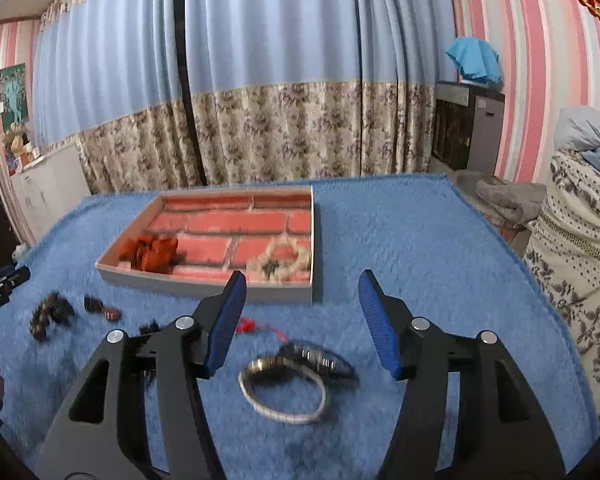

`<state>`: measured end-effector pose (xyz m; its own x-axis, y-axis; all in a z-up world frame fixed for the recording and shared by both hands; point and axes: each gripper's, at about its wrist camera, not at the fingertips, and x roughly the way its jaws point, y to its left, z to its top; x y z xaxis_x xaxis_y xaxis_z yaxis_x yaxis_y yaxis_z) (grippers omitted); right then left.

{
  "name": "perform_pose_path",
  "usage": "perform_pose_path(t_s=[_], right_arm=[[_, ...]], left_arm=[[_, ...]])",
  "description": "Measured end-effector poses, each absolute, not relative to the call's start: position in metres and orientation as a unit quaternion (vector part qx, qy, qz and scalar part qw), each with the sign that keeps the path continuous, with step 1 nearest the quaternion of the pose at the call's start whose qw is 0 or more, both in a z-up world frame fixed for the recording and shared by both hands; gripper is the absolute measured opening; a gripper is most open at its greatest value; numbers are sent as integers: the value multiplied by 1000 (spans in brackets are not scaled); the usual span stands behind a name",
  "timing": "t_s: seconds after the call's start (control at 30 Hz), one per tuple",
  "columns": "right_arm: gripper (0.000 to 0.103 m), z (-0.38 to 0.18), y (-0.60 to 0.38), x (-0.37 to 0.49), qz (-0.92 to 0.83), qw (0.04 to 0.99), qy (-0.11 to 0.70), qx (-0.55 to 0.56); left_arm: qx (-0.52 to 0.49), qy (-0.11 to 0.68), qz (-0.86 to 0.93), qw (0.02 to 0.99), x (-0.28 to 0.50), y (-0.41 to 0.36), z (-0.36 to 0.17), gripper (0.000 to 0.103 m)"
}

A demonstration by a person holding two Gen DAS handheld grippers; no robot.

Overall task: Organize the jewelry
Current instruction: 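Move both tools back toward the remaining jewelry on the bed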

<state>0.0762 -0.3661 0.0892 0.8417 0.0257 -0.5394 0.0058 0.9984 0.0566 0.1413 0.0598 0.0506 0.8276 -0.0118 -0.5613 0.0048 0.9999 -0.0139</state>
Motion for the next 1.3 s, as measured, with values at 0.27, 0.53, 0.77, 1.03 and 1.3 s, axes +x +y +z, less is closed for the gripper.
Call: perform_pose_path(t_s=[0.27,0.53,0.77,1.03,1.3], right_arm=[[58,70,-346,62,26,954,297,31],[58,52,-325,62,48,946,320,30],[58,47,-300,70,77,941,330,24],[58,37,-291,79,89,934,344,22],[58,26,-286,87,93,929,359,19]], left_arm=[[6,297,-14,955,114,59,35,61],[7,316,-29,948,113,47,17,61],[14,323,-35,946,135,19,16,61],[11,329,-5,944,164,43,11,61],[15,329,-22,944,161,43,7,61]])
